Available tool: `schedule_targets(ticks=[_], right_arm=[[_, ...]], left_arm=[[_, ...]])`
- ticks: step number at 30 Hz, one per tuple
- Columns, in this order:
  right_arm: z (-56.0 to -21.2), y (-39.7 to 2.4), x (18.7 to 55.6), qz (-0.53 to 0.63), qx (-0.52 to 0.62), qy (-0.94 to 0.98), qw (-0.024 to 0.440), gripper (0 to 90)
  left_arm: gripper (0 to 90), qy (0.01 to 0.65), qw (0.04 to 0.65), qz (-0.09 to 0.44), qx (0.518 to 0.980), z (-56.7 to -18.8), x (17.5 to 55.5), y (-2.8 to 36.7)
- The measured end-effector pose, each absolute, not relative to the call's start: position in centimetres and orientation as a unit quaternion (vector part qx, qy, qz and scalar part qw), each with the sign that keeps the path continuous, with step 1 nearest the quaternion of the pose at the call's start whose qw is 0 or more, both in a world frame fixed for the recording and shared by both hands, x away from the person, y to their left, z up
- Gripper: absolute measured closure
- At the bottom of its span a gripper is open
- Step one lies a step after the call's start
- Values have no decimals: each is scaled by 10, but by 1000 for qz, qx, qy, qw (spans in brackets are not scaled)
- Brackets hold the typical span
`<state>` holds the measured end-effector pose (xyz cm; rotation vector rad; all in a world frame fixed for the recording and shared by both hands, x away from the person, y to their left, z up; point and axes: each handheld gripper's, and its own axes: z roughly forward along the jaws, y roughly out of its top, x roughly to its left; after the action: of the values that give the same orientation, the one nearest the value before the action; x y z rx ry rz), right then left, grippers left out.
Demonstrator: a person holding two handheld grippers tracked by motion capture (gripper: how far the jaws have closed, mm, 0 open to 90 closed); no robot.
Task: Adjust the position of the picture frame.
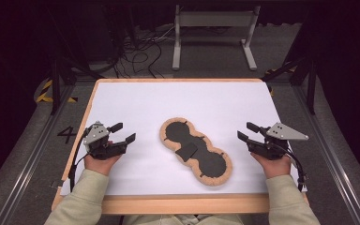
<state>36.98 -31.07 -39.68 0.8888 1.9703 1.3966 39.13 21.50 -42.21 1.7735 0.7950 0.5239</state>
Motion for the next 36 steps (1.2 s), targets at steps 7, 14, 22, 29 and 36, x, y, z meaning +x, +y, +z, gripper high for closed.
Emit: schedule_targets(ticks=[7, 14, 22, 29, 36], right_arm=[[-396, -312, 367, 523, 332, 733, 283, 469], [-395, -310, 367, 520, 333, 734, 284, 467], [-389, -298, 363, 517, 322, 742, 279, 468], [-381, -281, 356, 525, 298, 750, 270, 463], [-375, -263, 349, 527, 281, 761, 253, 463]], left_arm=[[316, 331, 535, 220, 746, -422, 393, 212], [316, 331, 534, 220, 746, -422, 393, 212], [315, 334, 532, 218, 747, -422, 393, 212], [315, 332, 531, 218, 748, -422, 393, 212], [302, 334, 531, 214, 749, -422, 393, 211]])
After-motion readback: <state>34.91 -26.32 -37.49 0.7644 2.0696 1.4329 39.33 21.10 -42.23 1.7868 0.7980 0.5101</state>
